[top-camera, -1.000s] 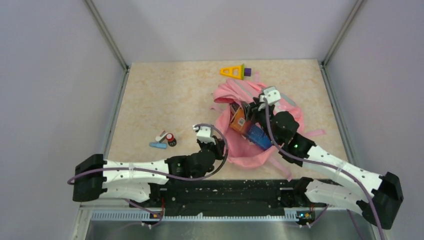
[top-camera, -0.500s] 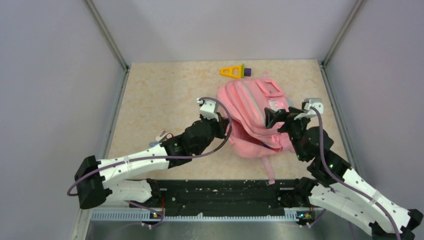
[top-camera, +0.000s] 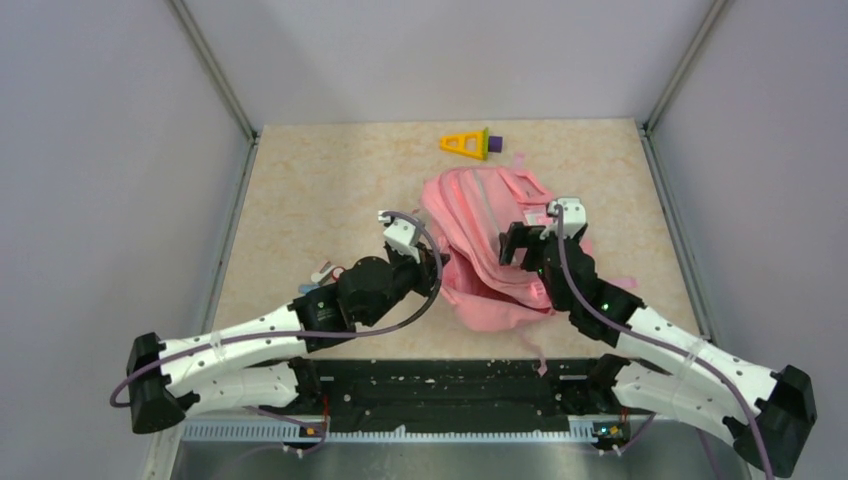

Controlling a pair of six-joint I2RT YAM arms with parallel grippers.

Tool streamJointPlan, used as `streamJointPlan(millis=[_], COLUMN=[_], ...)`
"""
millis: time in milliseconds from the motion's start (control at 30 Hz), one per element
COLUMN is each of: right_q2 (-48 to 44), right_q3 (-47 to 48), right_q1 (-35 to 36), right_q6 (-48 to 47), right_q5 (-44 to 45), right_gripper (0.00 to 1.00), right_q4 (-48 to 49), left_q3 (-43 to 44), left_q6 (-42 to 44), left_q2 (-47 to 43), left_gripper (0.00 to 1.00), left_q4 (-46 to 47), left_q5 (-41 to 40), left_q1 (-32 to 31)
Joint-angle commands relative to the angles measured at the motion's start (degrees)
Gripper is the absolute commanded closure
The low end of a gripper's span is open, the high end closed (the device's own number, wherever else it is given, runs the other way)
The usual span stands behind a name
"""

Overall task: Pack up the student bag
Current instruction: Adjust the student bag at the center of the board.

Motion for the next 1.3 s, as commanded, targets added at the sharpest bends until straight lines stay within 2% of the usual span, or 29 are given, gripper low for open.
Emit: streamJointPlan(millis=[0, 100, 267, 400, 667, 867, 933, 1267], right_q2=[2.4, 5.6, 5.2, 0.1, -4.9, -5.9, -7.0, -8.2], right_q3=[0.4, 0.9, 2.4, 1.4, -1.6, -7.8, -10.4, -13.9], right_q1=[-0.8, -3.7, -7.7, -12.9, -30.3, -31.2, -31.1, -31.0], right_q6=[-1.1, -0.6, 8.1, 12.3, 27.2, 37.4, 40.0, 42.8], right_q5=[2.0, 0.4, 0.2, 0.0, -6.7, -16.8, -19.9, -28.5], right_gripper=[0.01, 0.01, 0.01, 0.01, 0.01, 0.02, 0.05, 0.16], right_q4=[5.3, 7.3, 0.2, -5.5, -21.8, -25.0, -24.7, -27.6], left_q3=[2.0, 2.4, 2.2, -0.7, -3.4, -3.7, -3.6, -1.8], left_q6=[-0.4, -1.1, -0.7, -6.4, -4.7, -3.8, -3.5, -2.2], left_q2=[-7.2, -5.7, -2.0, -1.5, -4.9, -6.3, -6.2, -5.0], left_gripper=[1.00, 1.00, 1.00, 1.00, 1.00, 1.00, 1.00, 1.00], left_q4=[12.5, 8.8, 4.9, 5.2, 5.4, 4.6, 4.4, 2.8], left_q5=[1.2, 0.8, -8.5, -1.7, -4.2, -2.7, -2.0, -0.6], left_q1=[-4.7, -5.2, -2.8, 5.5, 8.1, 10.0, 10.5, 12.1])
